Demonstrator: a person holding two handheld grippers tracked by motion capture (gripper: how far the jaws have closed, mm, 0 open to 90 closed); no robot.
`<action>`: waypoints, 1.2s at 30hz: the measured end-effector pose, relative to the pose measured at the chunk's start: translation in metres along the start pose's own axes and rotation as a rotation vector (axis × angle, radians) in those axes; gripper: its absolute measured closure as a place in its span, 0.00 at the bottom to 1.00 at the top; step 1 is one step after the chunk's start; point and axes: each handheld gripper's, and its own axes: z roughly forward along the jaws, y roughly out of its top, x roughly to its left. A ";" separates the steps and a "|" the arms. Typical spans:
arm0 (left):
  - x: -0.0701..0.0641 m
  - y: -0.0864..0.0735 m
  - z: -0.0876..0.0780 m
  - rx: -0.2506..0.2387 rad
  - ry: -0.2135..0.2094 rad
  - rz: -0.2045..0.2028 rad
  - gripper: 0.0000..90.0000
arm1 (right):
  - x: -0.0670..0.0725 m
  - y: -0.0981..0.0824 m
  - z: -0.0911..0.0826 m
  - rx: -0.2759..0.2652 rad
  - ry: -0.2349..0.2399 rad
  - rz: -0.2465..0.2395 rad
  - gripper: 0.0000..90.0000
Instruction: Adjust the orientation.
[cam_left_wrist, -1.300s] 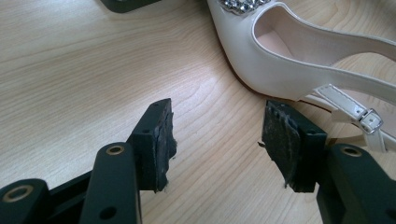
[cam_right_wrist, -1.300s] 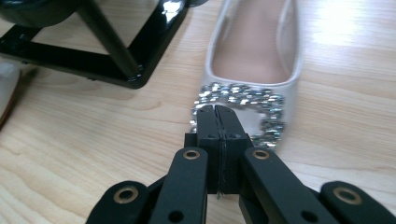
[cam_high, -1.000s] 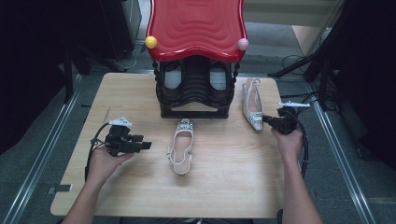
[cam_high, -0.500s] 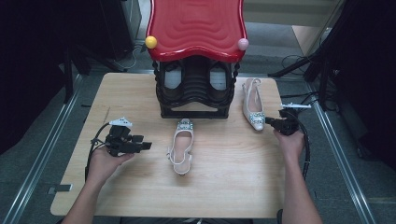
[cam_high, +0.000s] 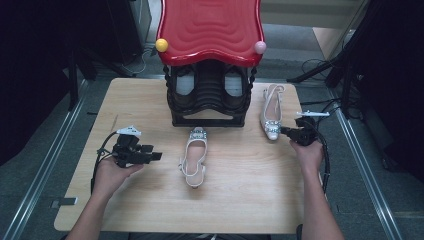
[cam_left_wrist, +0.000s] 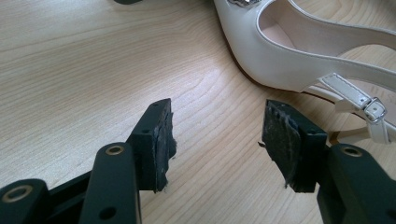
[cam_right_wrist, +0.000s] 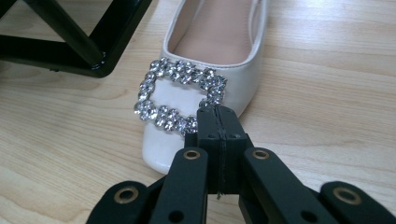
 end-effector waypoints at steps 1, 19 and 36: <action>0.000 0.000 0.000 0.001 0.001 0.000 0.49 | 0.002 0.000 0.000 0.004 0.002 0.002 1.00; 0.001 -0.003 -0.003 -0.006 0.007 -0.009 0.48 | 0.028 0.004 0.011 0.019 0.050 -0.078 1.00; 0.001 -0.018 -0.015 -0.017 0.031 -0.040 0.48 | 0.049 0.018 0.033 0.021 0.095 -0.107 1.00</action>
